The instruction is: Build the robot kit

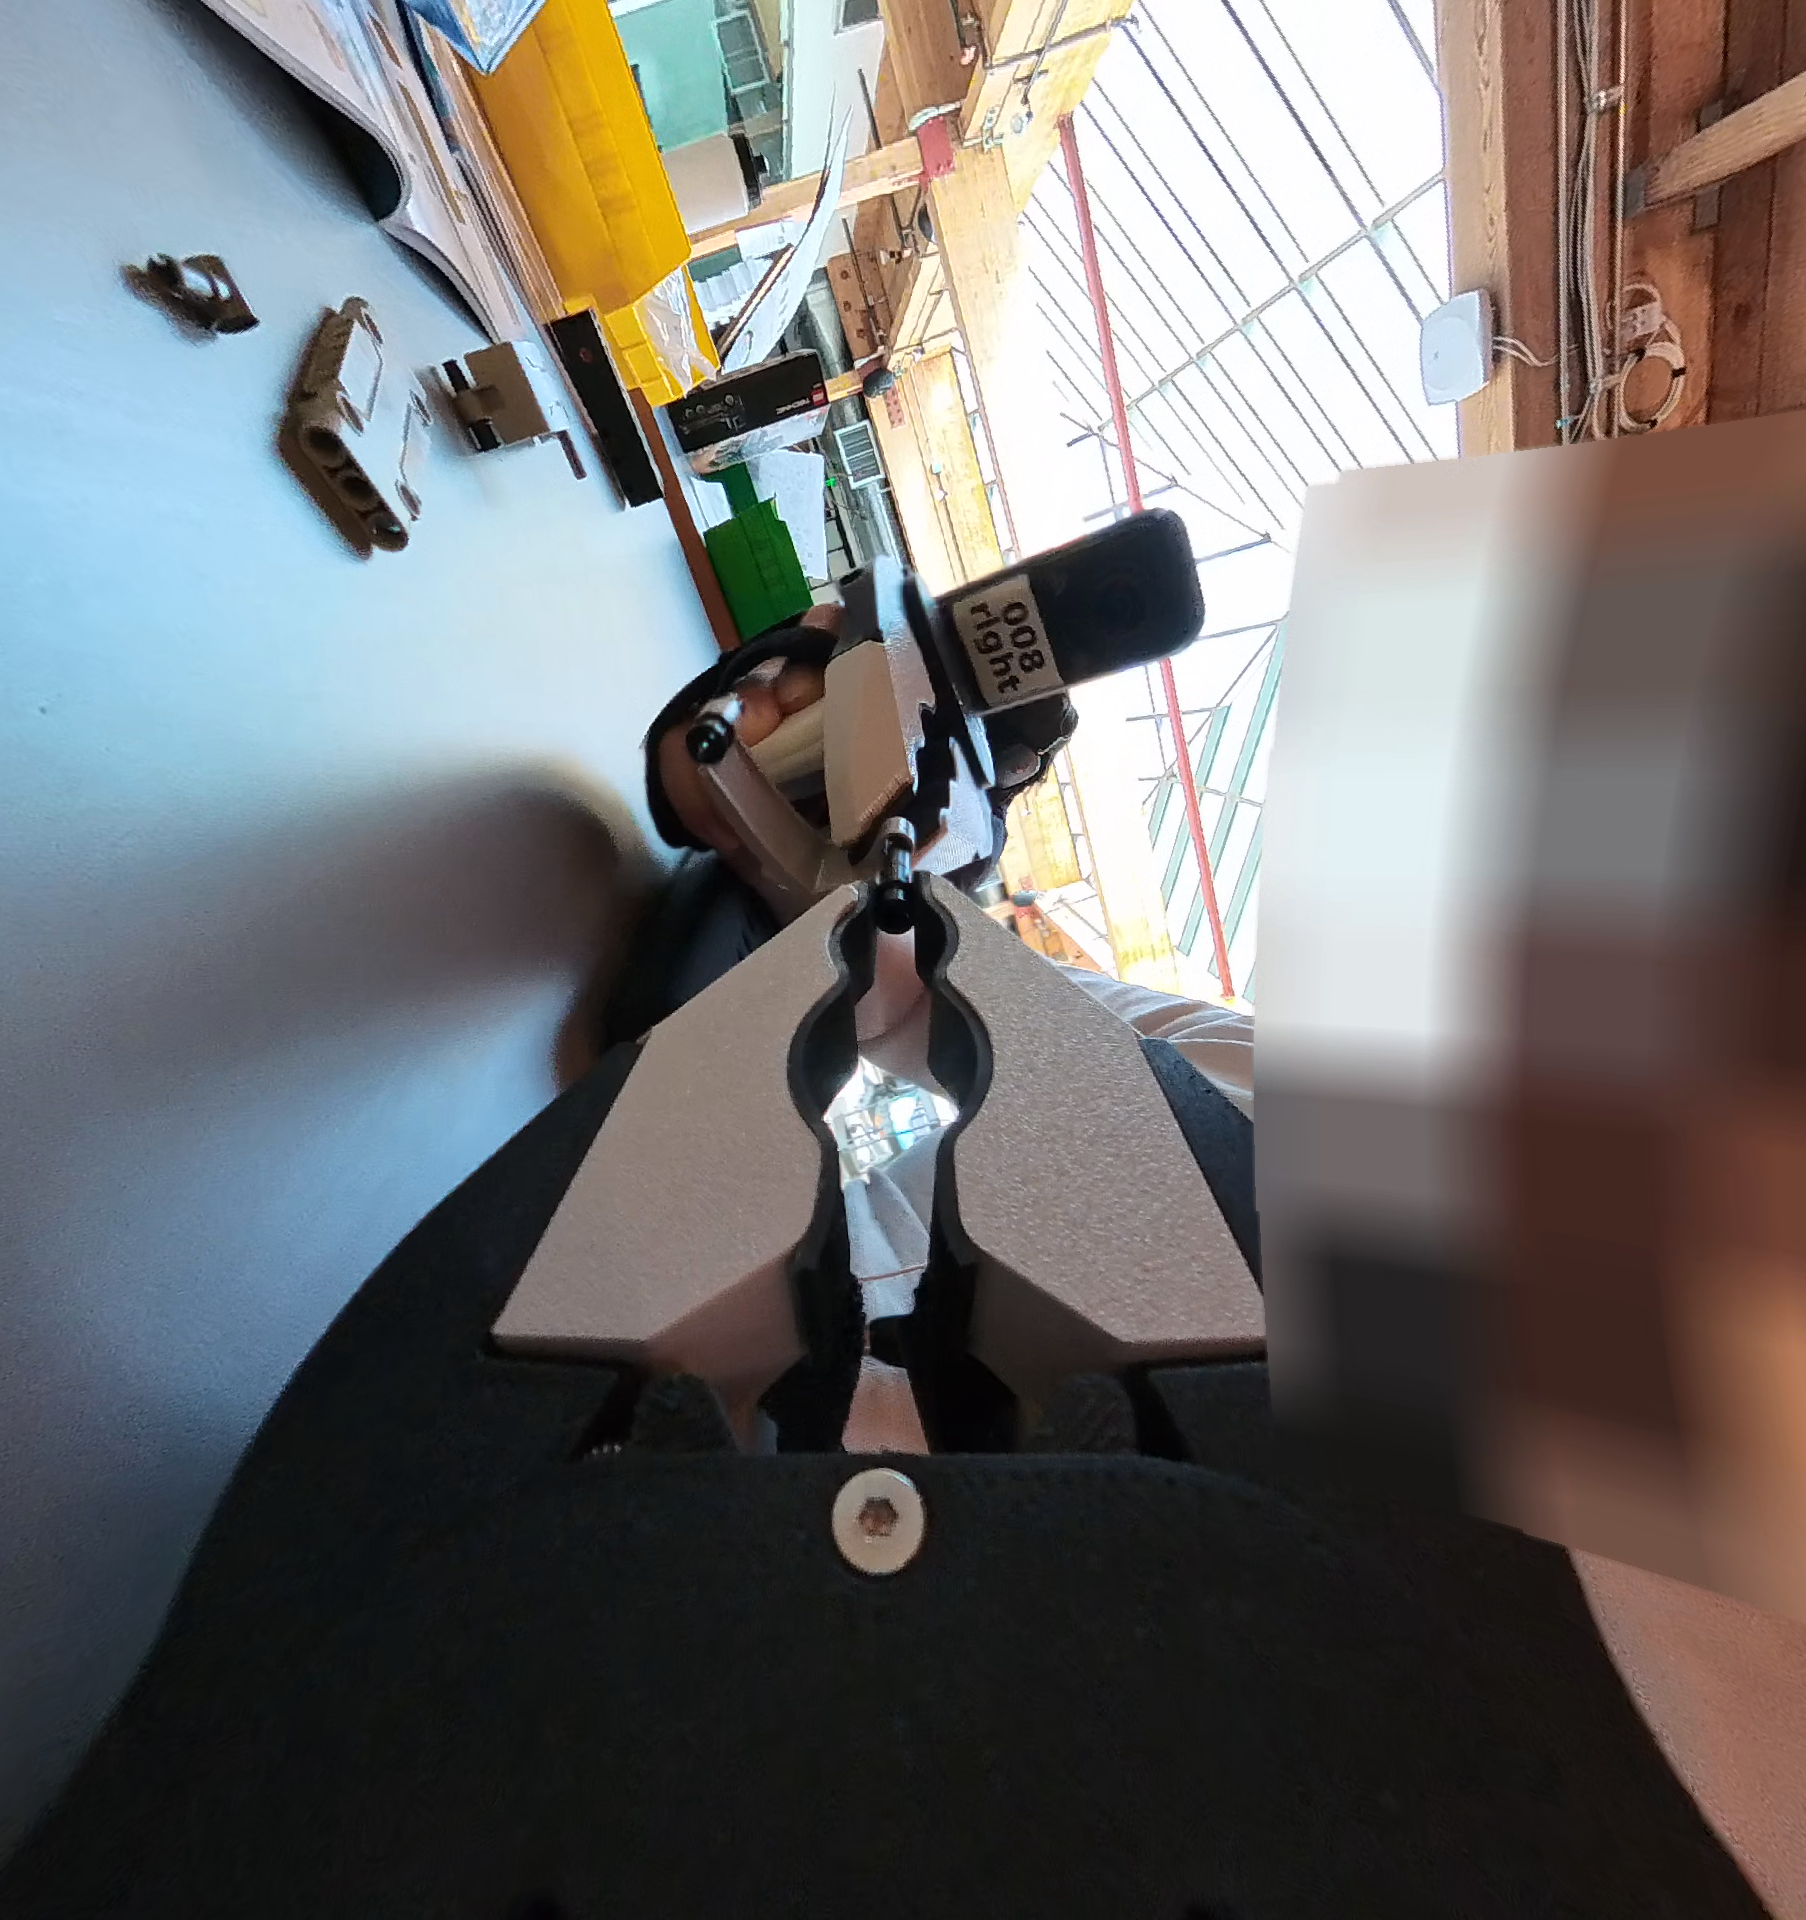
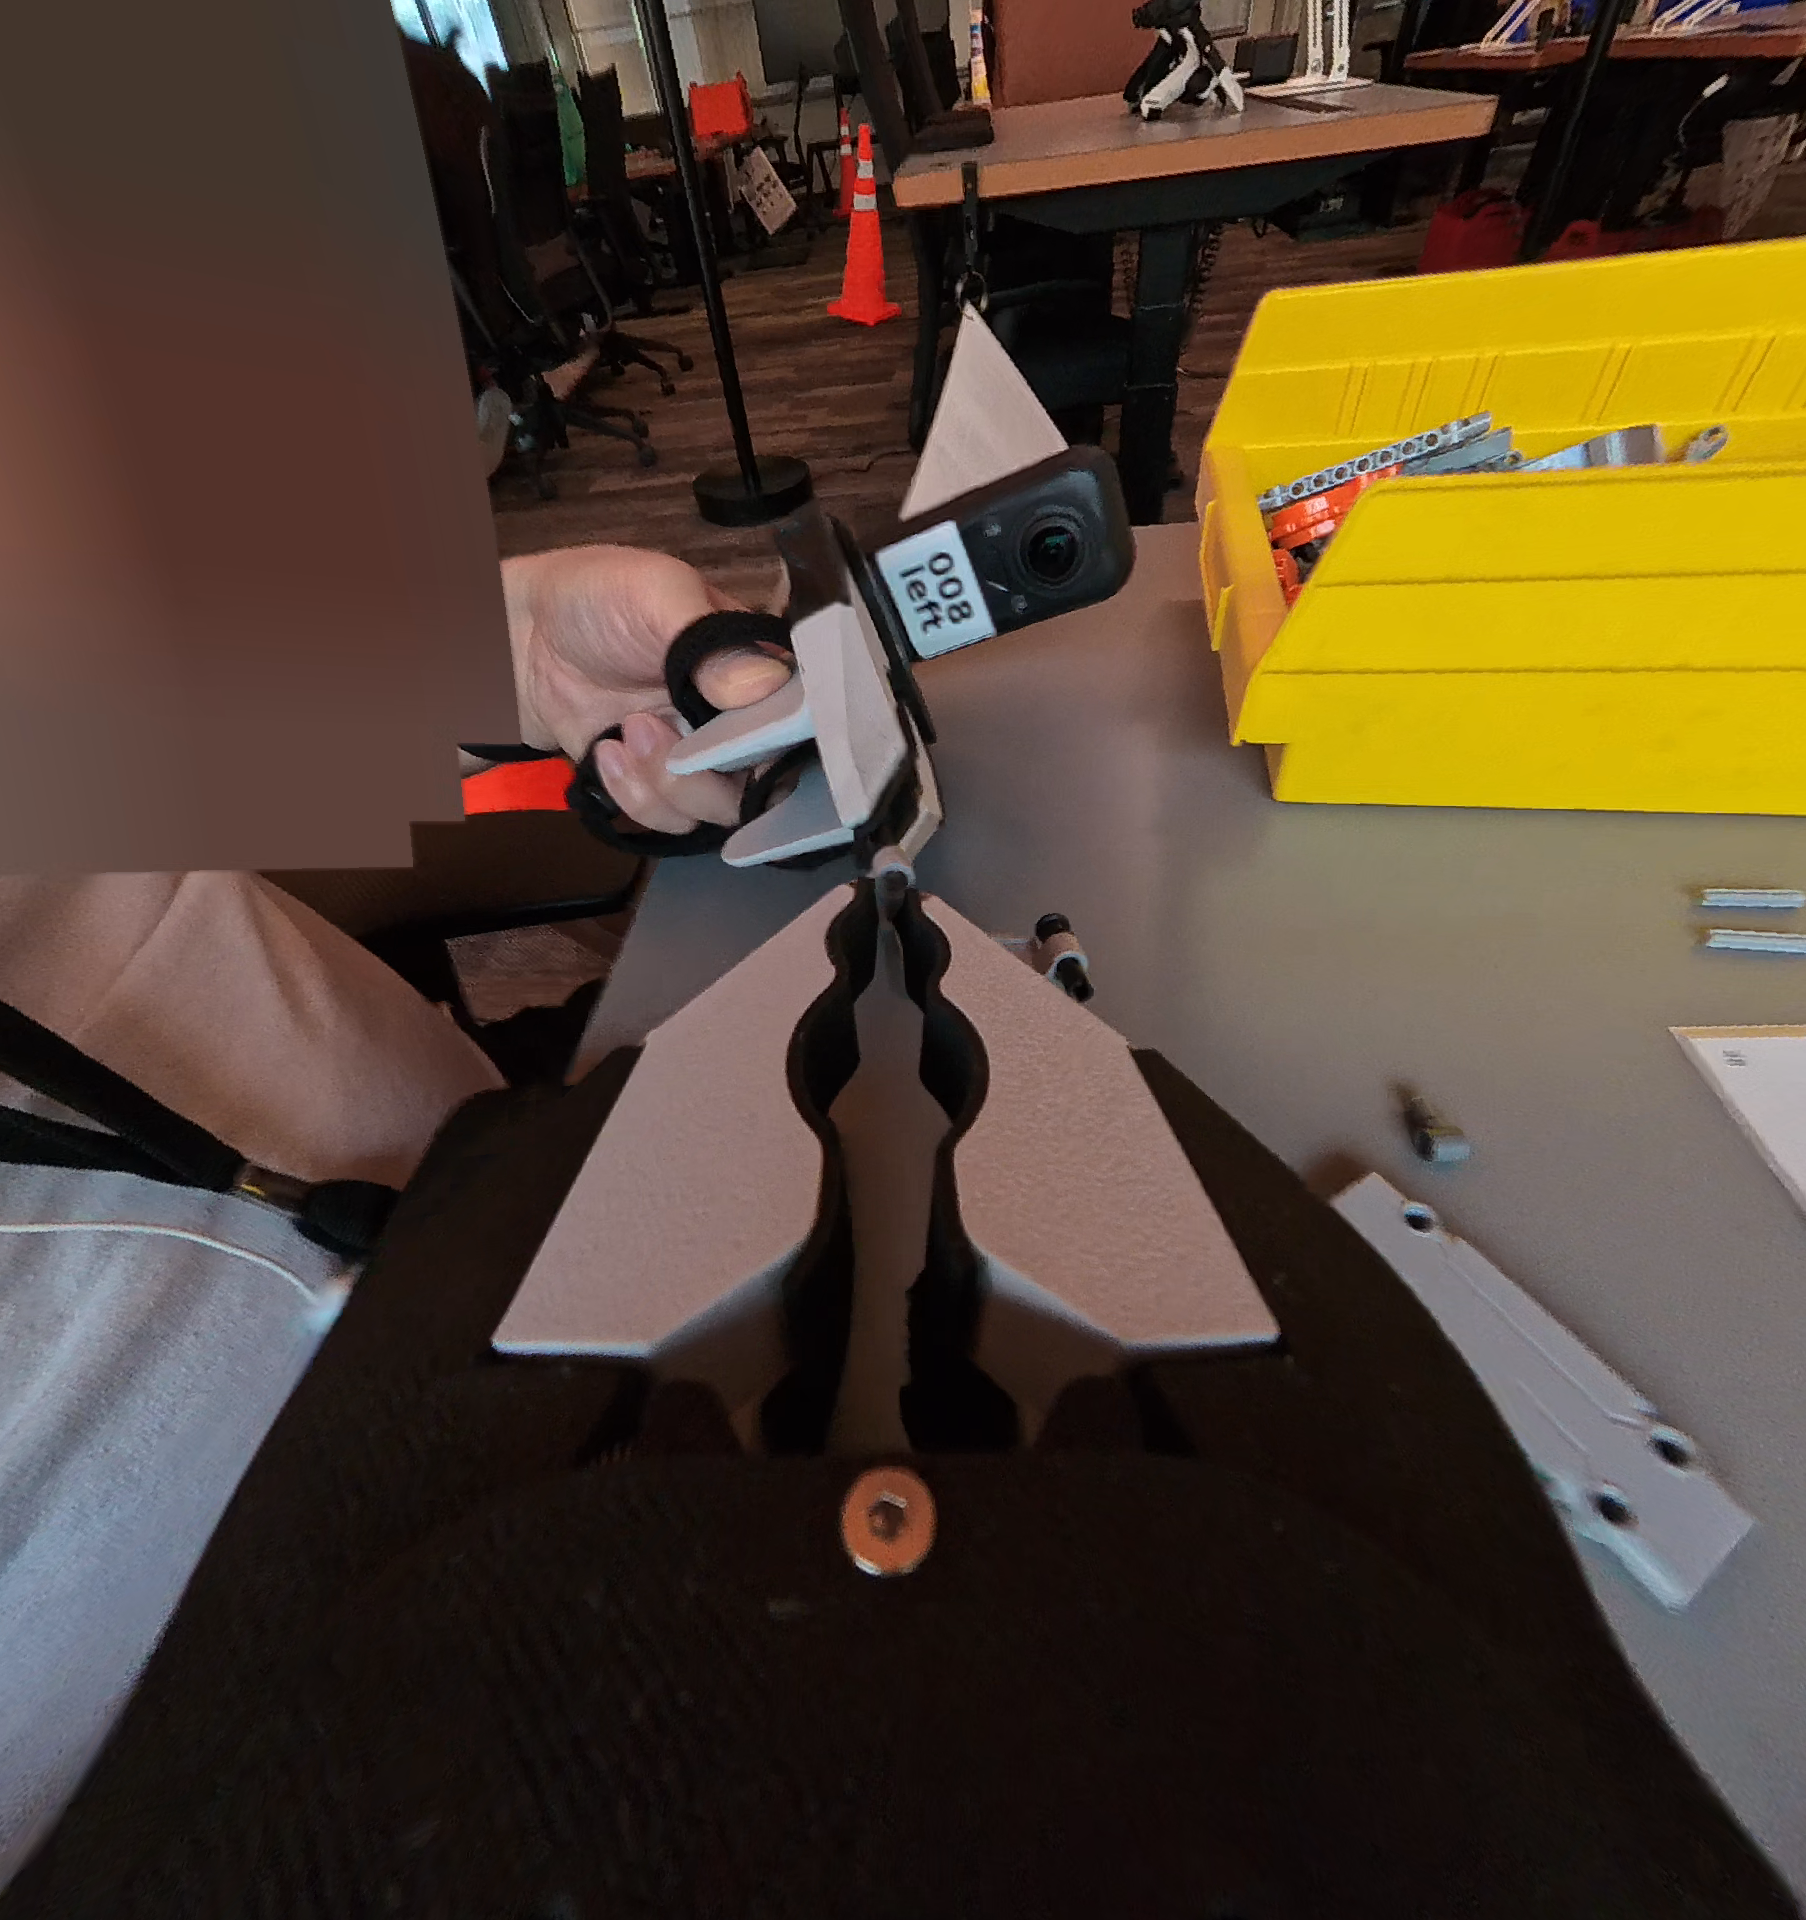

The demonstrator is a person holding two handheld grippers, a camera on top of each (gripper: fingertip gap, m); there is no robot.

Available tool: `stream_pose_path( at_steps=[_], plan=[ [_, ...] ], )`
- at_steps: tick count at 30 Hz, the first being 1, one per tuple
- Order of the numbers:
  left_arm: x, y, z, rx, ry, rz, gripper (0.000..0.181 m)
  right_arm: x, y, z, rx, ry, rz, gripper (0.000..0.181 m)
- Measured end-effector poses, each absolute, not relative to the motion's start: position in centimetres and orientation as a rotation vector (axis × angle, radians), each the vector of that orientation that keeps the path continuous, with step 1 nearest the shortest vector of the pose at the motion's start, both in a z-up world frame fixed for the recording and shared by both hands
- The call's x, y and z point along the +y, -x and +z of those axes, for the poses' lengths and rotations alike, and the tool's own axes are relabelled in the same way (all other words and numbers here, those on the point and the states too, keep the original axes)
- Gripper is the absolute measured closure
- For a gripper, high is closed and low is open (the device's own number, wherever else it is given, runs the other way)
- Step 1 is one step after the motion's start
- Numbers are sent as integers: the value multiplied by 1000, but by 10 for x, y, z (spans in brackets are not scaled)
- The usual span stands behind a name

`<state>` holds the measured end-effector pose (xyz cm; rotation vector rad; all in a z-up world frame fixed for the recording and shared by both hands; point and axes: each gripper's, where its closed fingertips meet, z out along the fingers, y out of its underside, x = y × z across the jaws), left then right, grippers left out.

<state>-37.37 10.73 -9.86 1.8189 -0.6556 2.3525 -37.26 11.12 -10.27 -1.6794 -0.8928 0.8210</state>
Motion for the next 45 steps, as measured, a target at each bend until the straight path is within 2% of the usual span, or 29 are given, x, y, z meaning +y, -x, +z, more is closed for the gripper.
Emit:
stream_pose_path(
  at_steps=[1, 4, 17, 21, 28, 34, 37, 42, 45],
  plan=[
    [108, 373, -99, -664, -1831, 2352, 177, 114, 368, -103, -911, 1676, 750, 179],
    [112, 377, -100, -708, -1885, 2371, 177, 113, 357, -118, -1029, 1694, 613, 178],
    [111, 388, -100, -748, -1917, 2388, 177, 122, 345, -143, -1028, 1843, 611, 177],
    [110, 384, -104, -906, -2023, 2371, 177, 122, 344, -149, -1029, 1897, 629, 177],
    [100, 378, -83, -1742, -2128, 2475, 177, 103, 367, -110, -754, 1861, 1301, 179],
    [97, 375, -79, -2183, -2104, 2448, 177, 98, 365, -98, -602, 1838, 1607, 180],
    [99, 373, -83, -2165, -2130, 2408, 177, 99, 364, -95, -568, 1829, 1653, 180],
    [107, 371, -82, -1739, -2174, 2477, 177, 106, 359, -97, -717, 1789, 1313, 180],
    [106, 370, -84, -1708, -2169, 2473, 177, 107, 359, -96, -716, 1778, 1287, 180]
  ],
)
